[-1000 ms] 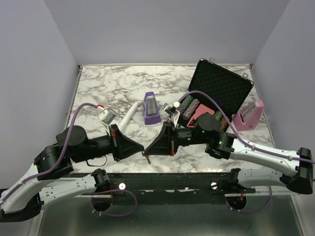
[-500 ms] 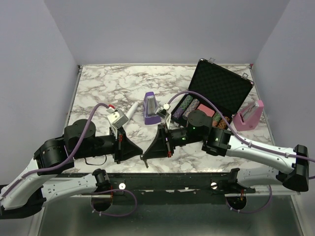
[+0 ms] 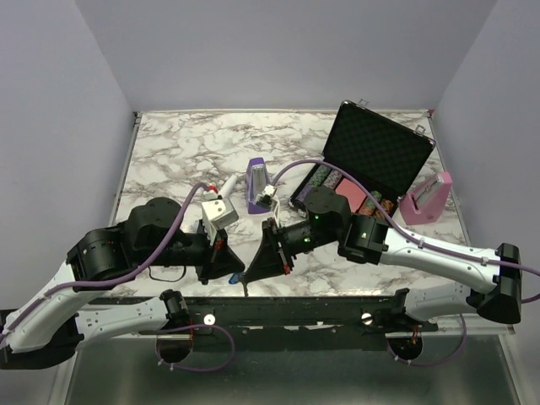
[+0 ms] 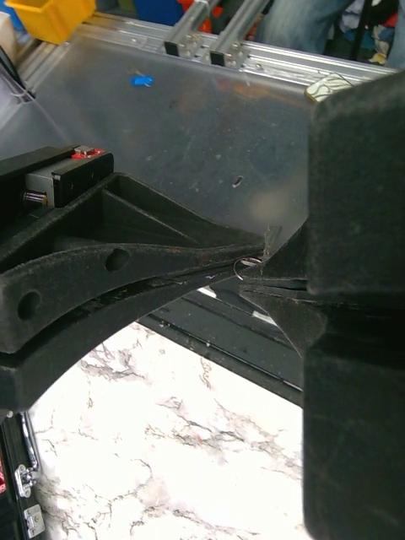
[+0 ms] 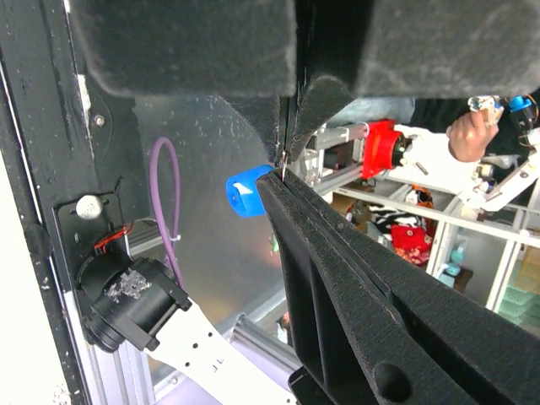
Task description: Remove the keys from the keyring
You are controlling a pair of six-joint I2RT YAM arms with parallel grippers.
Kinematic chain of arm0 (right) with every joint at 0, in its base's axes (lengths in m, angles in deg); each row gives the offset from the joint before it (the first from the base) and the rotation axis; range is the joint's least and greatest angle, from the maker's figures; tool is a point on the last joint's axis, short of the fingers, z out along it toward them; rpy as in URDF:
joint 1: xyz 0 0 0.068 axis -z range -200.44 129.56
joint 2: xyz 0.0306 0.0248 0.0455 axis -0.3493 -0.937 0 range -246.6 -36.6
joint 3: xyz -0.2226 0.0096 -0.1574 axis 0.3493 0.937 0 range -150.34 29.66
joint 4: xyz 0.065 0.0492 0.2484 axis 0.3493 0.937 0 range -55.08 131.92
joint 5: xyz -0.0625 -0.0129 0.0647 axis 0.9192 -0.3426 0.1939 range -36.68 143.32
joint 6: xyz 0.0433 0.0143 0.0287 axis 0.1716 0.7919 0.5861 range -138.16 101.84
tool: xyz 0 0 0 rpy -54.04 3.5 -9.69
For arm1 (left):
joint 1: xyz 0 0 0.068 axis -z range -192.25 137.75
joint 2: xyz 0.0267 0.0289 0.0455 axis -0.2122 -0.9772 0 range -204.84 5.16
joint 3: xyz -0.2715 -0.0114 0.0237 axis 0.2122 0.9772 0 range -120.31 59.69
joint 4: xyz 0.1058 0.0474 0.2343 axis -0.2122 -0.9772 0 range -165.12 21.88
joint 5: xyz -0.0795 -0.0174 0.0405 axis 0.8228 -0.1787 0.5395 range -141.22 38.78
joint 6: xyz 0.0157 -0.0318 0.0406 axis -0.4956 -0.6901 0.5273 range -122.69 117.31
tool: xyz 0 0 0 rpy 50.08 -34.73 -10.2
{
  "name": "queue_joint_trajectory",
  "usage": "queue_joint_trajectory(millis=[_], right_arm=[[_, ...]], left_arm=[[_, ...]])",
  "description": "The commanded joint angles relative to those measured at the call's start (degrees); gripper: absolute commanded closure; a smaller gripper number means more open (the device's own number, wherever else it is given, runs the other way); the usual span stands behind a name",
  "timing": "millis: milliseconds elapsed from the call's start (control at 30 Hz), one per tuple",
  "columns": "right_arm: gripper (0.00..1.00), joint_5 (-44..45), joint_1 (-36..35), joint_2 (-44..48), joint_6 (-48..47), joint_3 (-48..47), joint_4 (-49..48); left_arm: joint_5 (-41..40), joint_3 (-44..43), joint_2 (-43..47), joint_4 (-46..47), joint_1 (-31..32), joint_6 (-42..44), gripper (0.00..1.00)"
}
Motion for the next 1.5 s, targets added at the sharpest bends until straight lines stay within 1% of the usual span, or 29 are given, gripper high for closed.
queue_joint_trajectory(millis=[0, 367, 567, 667, 733, 767, 800, 833, 900, 1033, 1167, 1467], right_arm=[[0.99, 2.5, -0.3, -1.9, -2.2, -3.7, 0.5], [0.99, 1.2, -0.5, -2.0, -4.3, -4.9, 2.8], [0.99, 1.0, -0.4, -0.6, -4.4, -3.2, 2.2], [0.99, 1.2, -0.4, 0.2, -4.2, -2.3, 1.0], [0.99, 1.2, -0.4, 0.7, -4.0, -1.6, 0.0], [0.99, 1.1, -0.5, 0.9, -3.9, -1.4, -0.4], [0.99, 0.9, -0.4, 1.2, -3.9, -1.1, -0.8], [0.99, 0.8, -0.4, 1.3, -3.9, -1.0, -1.0], [0.99, 0.8, -0.4, 1.7, -3.9, -0.7, -1.1], [0.99, 0.6, -0.5, 2.2, -3.9, -0.8, -1.0], [0.99, 0.5, -0.4, 2.3, -4.1, -1.0, -0.9], [0.99, -0.2, -0.4, 2.0, -5.0, -2.3, -0.1]], left_arm=[[5.2, -1.6, -3.2, 1.3, 1.4, 3.6, 1.0], [2.4, -1.7, -5.6, -0.3, 3.6, 6.6, 1.0], [1.2, -0.5, -3.4, 0.9, 3.6, 5.1, 1.0], [-1.1, 0.2, -2.0, 2.3, 3.7, 3.4, 1.0], [-5.0, 1.0, -0.6, 3.8, 3.6, 1.6, 0.91], [-6.7, 1.6, 0.3, 4.5, 3.7, 0.9, 0.84], [-8.0, 2.3, 1.0, 5.2, 3.6, 0.2, 0.74], [-9.7, 2.6, 2.1, 5.7, 3.7, -0.5, 0.7], [-11.0, 3.3, 3.9, 6.9, 3.6, -2.0, 0.57], [-12.6, 4.6, 6.8, 9.9, 3.6, -4.3, 0.38], [-13.5, 4.9, 8.8, 11.5, 3.7, -6.5, 0.32], [-10.6, 6.6, 10.6, 12.9, 3.6, -9.1, 0.32]])
